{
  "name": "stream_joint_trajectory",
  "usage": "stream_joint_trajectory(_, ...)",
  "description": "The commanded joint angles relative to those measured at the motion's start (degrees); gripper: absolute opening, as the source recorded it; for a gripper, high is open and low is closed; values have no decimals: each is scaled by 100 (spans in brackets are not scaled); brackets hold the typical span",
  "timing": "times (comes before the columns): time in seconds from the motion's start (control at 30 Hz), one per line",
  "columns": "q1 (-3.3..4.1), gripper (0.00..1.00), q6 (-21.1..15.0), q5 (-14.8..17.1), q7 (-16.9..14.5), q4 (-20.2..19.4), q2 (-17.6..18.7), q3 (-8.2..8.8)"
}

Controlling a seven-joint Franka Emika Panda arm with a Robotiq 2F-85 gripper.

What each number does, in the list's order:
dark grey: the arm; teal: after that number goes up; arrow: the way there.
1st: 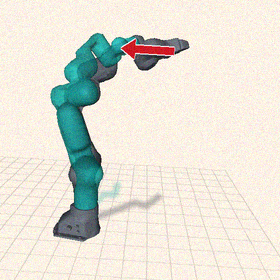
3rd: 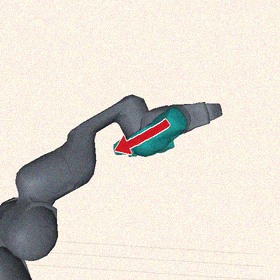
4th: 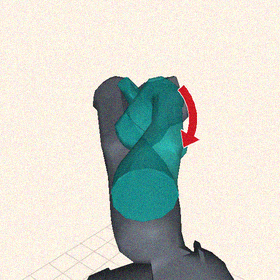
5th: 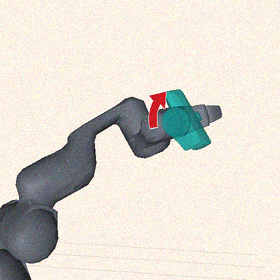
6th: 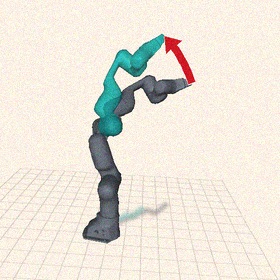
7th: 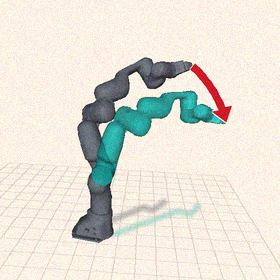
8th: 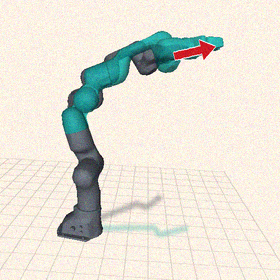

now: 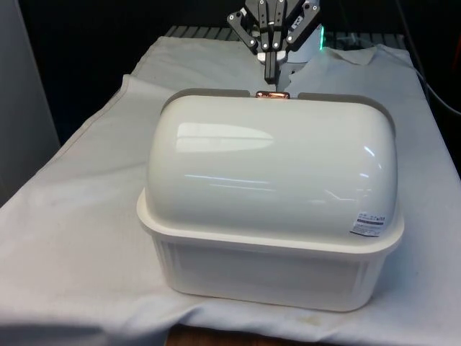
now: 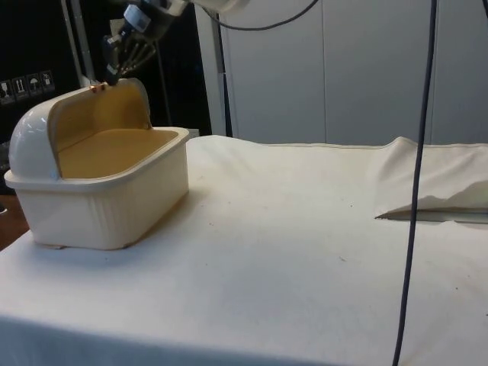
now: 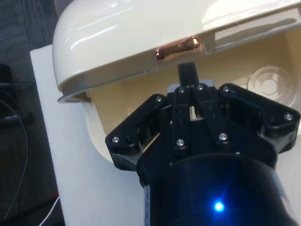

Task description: Open the lid, then close it.

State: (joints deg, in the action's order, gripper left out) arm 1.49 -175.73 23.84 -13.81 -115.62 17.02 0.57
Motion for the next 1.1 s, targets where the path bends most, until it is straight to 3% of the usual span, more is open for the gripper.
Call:
stream_joint_trajectory(0.0,0,0,0,0,11,6,-6,0)
stream_joint_trajectory(0.03,-29,0,46,57,29,46,-57,-52)
stream_joint_trajectory(0.37,-52,0,-11,69,80,315,23,-69)
stream_joint_trajectory(0.63,-17,0,-46,29,149,762,407,-23)
stream_joint_trajectory(0.87,23,0,-23,17,189,877,510,-40)
stream_joint_trajectory(0.97,6,0,-6,0,178,871,504,-63)
stream_joint_trajectory(1.07,46,0,-11,11,241,837,481,-69)
